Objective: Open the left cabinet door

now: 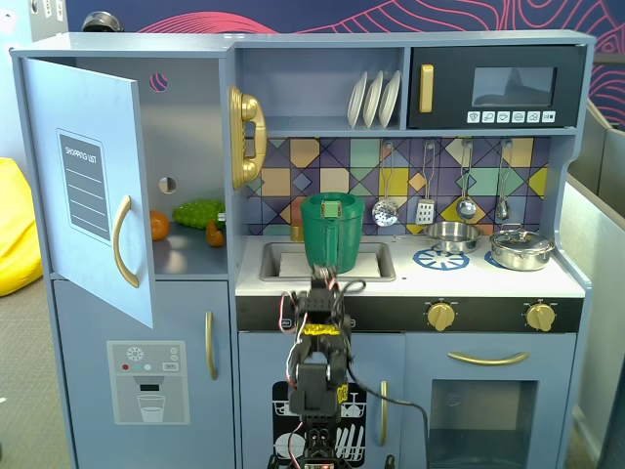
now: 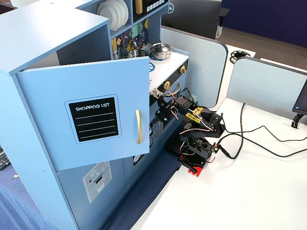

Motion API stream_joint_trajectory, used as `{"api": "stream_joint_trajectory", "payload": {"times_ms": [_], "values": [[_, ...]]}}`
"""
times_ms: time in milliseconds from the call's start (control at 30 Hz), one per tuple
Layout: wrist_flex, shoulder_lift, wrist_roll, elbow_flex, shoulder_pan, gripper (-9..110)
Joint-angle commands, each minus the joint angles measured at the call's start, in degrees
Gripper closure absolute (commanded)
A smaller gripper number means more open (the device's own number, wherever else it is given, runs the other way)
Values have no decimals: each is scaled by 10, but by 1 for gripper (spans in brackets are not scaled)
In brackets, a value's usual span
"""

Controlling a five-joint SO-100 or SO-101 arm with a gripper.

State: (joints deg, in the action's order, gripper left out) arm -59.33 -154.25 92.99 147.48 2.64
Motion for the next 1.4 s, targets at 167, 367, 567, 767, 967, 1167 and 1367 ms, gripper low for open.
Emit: {"api": "stream_joint_trajectory", "payload": {"times_ms": [167, 367, 567, 767, 967, 1167, 1367], "values": [[-56, -142, -88, 169, 20, 89], [-65, -194, -95, 235, 13, 89], [-89, -209, -99, 242, 3, 90], [-150, -247, -78, 243, -3, 92], [-184, -279, -65, 243, 4, 93], [-231, -279, -34, 243, -4, 98], [-279, -279, -12, 243, -7, 101]]}}
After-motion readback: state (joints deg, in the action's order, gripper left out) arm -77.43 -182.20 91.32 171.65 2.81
